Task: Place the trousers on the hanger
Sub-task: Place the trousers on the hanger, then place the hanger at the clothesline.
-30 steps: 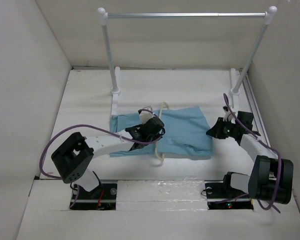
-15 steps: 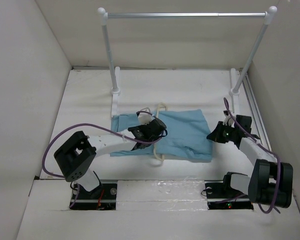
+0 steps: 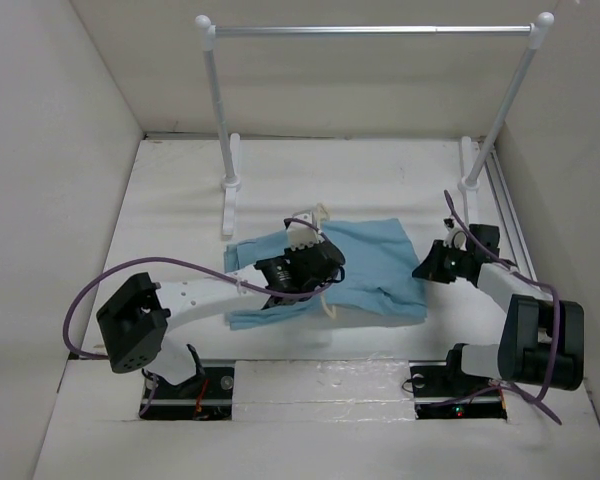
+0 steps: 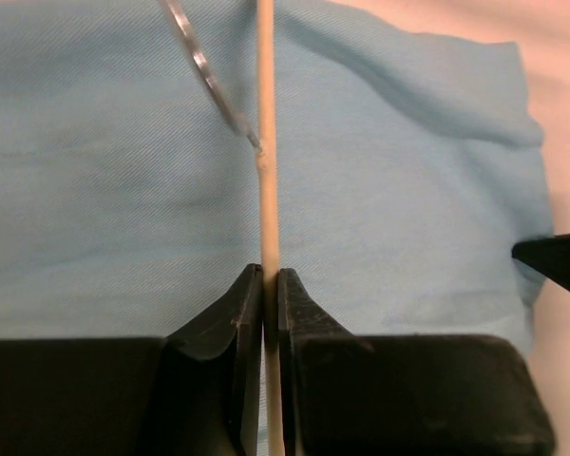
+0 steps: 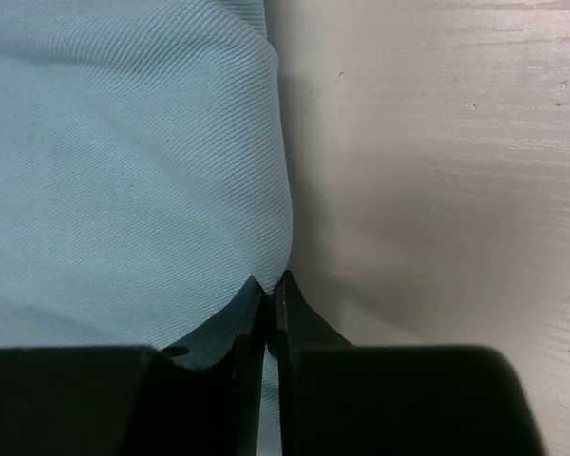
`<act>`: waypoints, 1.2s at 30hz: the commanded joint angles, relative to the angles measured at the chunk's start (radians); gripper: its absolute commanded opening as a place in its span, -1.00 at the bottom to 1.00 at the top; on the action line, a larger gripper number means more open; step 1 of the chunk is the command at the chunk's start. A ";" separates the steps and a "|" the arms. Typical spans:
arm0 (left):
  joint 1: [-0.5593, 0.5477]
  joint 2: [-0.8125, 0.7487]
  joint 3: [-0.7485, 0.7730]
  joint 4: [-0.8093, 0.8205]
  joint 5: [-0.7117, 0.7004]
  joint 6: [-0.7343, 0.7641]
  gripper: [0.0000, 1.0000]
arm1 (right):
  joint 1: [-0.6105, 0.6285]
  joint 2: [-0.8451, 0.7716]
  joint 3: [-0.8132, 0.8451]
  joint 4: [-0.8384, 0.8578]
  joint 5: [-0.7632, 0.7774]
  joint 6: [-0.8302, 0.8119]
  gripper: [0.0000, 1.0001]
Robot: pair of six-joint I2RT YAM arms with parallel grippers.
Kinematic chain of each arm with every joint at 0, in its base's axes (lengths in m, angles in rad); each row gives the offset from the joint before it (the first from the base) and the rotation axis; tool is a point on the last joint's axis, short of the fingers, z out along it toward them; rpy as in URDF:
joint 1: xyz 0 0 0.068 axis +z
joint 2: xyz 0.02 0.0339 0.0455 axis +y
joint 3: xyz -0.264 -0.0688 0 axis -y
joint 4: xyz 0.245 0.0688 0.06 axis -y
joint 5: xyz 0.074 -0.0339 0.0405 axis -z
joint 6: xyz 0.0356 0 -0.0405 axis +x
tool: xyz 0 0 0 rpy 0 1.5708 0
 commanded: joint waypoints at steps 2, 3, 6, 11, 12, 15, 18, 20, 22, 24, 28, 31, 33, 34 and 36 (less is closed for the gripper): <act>-0.034 -0.029 0.150 -0.090 -0.221 0.071 -1.00 | -0.002 -0.006 0.083 0.015 0.025 -0.032 -0.57; -0.045 -0.031 0.166 -0.091 -0.231 0.086 -1.00 | -0.002 -0.016 0.098 -0.005 0.021 -0.038 -0.44; -0.045 -0.061 0.207 -0.036 -0.226 0.166 -1.00 | 0.010 -0.114 0.185 -0.101 0.018 -0.049 0.12; -0.045 -0.077 0.370 -0.054 -0.251 0.278 -1.00 | 0.102 -0.323 0.401 -0.209 0.005 -0.017 0.35; -0.045 -0.078 0.379 -0.045 -0.254 0.292 -1.00 | 0.125 -0.341 0.425 -0.213 -0.010 -0.006 0.35; -0.045 -0.081 0.385 0.007 -0.257 0.332 -1.00 | 0.272 -0.372 0.457 -0.188 -0.076 0.083 0.36; -0.045 -0.078 0.359 0.047 -0.246 0.323 -1.00 | 0.461 -0.381 0.417 -0.056 -0.114 0.248 0.37; -0.045 -0.077 0.329 0.089 -0.235 0.317 -1.00 | 0.558 -0.401 0.327 0.146 -0.102 0.412 0.41; -0.045 -0.069 0.324 0.116 -0.225 0.305 -1.00 | 0.711 -0.403 0.240 0.321 -0.041 0.515 0.45; -0.045 -0.065 0.326 0.127 -0.219 0.303 -1.00 | 0.787 -0.380 0.235 0.336 -0.021 0.511 0.46; -0.045 -0.064 0.336 0.144 -0.189 0.298 -1.00 | 0.852 -0.303 0.276 0.372 0.004 0.462 0.52; -0.045 -0.072 0.326 0.146 -0.171 0.285 -1.00 | 0.874 -0.254 0.307 0.379 0.021 0.428 0.52; -0.045 -0.080 0.312 0.144 -0.169 0.280 -1.00 | 0.885 -0.240 0.305 0.411 0.036 0.424 0.53; -0.045 -0.084 0.304 0.140 -0.169 0.275 -1.00 | 0.885 -0.227 0.299 0.429 0.033 0.433 0.53; -0.045 -0.094 0.293 0.138 -0.166 0.271 -1.00 | 0.899 -0.219 0.279 0.474 0.048 0.445 0.54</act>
